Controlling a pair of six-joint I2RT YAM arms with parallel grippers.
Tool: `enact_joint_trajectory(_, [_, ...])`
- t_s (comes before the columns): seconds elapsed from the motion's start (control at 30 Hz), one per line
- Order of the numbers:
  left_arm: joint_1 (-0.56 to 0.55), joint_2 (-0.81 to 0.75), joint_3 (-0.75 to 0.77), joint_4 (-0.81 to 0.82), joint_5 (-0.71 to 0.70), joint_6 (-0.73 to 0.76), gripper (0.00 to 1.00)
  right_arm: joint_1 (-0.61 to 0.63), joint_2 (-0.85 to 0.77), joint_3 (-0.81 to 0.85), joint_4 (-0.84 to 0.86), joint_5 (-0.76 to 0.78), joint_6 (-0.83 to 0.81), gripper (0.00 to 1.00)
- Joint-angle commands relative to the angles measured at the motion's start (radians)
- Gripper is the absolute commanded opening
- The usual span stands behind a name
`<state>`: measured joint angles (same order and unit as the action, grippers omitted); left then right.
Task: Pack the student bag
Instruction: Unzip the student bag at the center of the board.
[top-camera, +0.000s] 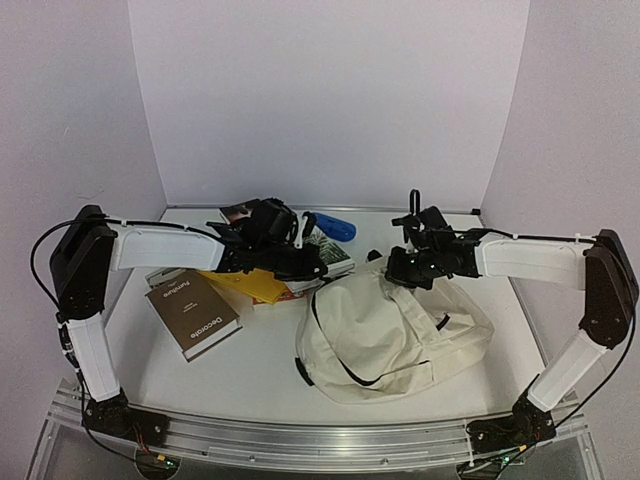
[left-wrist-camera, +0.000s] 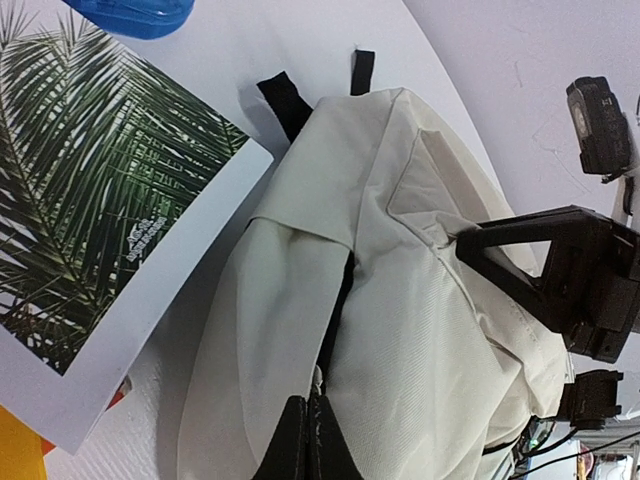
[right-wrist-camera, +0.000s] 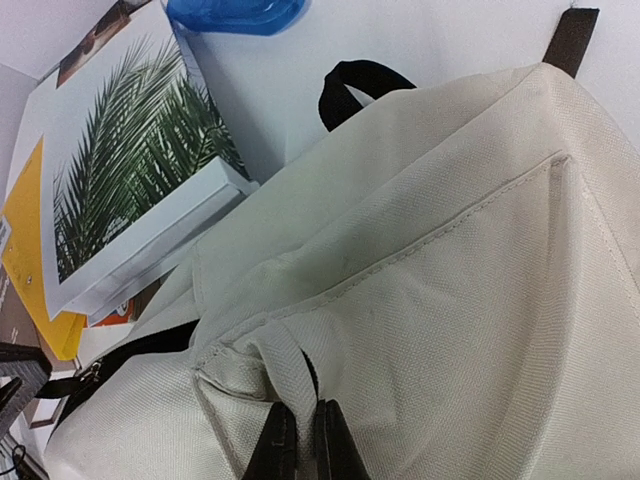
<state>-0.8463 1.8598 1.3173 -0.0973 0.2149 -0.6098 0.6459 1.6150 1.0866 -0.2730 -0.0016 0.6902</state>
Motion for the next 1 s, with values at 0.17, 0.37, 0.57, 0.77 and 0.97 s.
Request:
enact_joint_trajectory(0.17, [-0.004,-0.119,-0.064,-0.021,-0.077,-0.038,0.00,-0.009,0.008,0.008,0.015,0.234,0.110,0.00])
enact_joint_trajectory(0.37, [-0.004,-0.153,-0.100,-0.018,-0.088,-0.057,0.00,-0.009,0.014,0.006,0.070,0.301,0.155,0.00])
enact_joint_trajectory(0.57, [-0.004,-0.181,-0.137,-0.021,-0.097,-0.094,0.00,-0.011,0.047,0.015,0.107,0.331,0.168,0.00])
enact_joint_trajectory(0.77, [-0.004,-0.189,-0.161,0.002,-0.072,-0.109,0.00,-0.011,0.072,0.025,0.128,0.346,0.173,0.00])
enact_joint_trajectory(0.97, [-0.005,-0.204,-0.191,0.064,-0.021,-0.105,0.00,-0.011,0.051,0.033,0.154,0.303,0.135,0.00])
